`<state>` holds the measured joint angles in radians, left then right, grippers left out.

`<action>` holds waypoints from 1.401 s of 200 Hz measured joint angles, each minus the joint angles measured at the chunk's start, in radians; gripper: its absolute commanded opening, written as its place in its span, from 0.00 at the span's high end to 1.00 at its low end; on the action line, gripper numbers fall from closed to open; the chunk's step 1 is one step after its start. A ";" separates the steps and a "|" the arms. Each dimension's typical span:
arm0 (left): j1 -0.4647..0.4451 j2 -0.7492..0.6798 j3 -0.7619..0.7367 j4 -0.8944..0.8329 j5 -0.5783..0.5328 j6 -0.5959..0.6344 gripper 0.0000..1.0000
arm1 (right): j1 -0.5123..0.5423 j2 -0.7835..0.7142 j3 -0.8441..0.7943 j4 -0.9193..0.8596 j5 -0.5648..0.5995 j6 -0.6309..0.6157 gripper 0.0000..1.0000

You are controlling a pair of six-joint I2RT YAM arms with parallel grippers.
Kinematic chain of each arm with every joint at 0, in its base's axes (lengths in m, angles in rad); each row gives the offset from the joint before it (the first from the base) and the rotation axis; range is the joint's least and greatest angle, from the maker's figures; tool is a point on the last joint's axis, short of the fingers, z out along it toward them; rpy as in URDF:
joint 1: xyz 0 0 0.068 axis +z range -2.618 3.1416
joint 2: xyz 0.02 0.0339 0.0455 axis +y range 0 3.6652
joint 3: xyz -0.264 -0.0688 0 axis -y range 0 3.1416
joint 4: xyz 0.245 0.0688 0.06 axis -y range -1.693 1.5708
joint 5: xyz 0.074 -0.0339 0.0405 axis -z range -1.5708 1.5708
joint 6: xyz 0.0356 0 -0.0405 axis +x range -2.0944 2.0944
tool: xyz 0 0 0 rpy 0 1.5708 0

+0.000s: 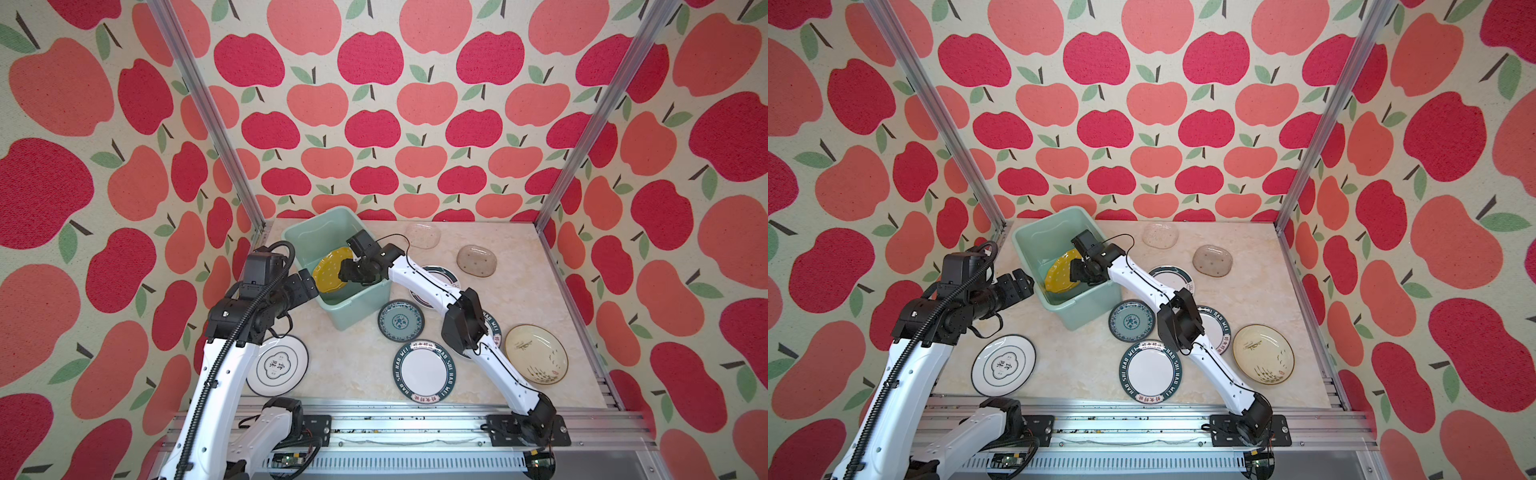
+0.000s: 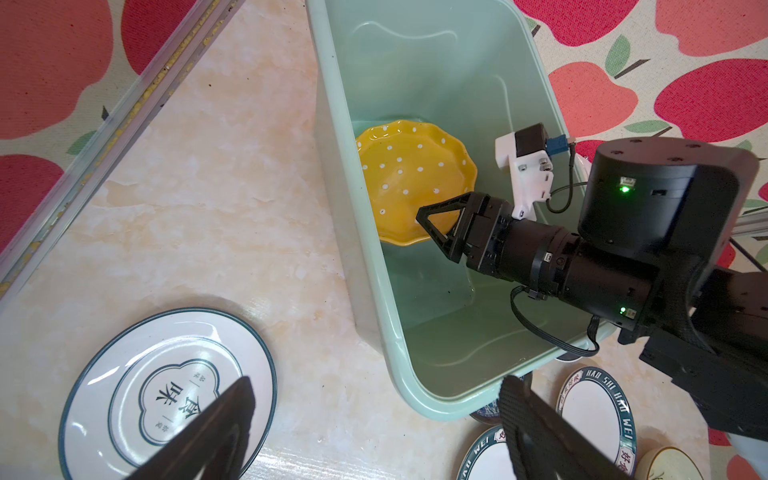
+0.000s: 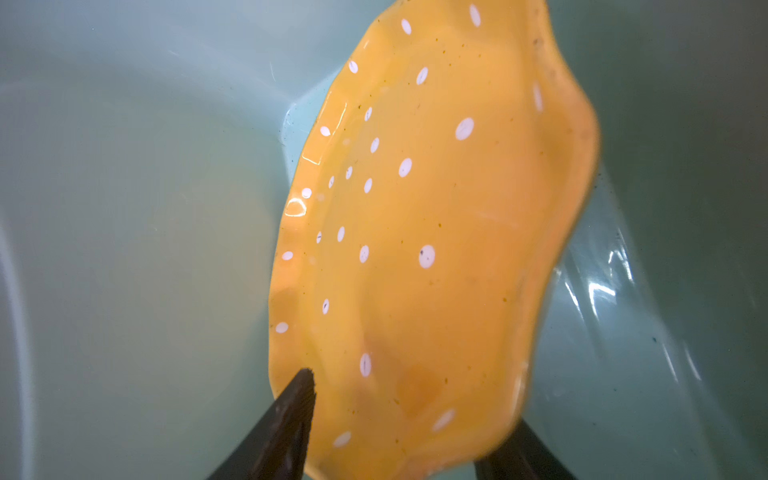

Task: Place the plates into the plastic bin on the countertop
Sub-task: 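Open the right gripper and lift it out of the bin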

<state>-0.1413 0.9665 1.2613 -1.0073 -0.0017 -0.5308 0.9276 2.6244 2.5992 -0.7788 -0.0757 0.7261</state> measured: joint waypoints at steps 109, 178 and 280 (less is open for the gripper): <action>0.002 0.002 0.011 -0.023 -0.041 0.003 0.02 | 0.002 0.000 0.000 -0.015 0.013 -0.093 0.30; 0.071 -0.032 0.043 -0.063 -0.058 0.060 0.01 | 0.004 -0.043 0.000 -0.011 0.063 -0.233 0.30; 0.159 -0.021 0.298 -0.257 0.051 0.019 0.01 | 0.023 -0.563 -0.261 0.086 -0.013 -0.381 0.34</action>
<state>0.0174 0.9455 1.5589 -1.2644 0.0498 -0.5121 0.9501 2.0613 2.3379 -0.6930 -0.0887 0.3447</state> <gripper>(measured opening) 0.990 0.673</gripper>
